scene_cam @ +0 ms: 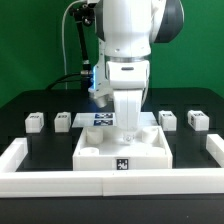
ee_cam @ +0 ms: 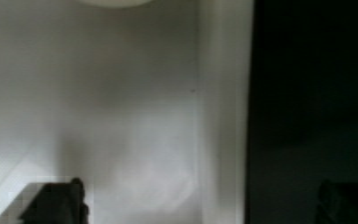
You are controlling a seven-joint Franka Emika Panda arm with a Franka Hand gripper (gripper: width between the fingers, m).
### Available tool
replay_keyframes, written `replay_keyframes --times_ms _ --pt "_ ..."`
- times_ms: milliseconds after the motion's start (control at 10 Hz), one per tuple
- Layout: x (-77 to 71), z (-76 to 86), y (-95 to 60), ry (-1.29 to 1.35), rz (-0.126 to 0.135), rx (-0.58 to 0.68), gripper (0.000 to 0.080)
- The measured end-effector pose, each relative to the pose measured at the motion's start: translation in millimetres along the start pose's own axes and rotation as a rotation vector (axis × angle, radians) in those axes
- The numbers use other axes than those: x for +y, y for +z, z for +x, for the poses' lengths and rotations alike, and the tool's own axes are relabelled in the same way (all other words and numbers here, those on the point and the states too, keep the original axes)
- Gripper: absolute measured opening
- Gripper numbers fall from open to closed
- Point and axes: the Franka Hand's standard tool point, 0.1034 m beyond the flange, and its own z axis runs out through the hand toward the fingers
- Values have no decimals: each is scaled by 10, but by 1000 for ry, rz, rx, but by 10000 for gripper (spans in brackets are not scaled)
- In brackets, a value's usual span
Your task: Assemble square table
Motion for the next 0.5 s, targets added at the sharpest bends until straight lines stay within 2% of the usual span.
replay_keyframes --times_ms 200,500 --pt "12 4 -15 4 -3 0 650" --pt "3 -2 -6 5 -1 0 252"
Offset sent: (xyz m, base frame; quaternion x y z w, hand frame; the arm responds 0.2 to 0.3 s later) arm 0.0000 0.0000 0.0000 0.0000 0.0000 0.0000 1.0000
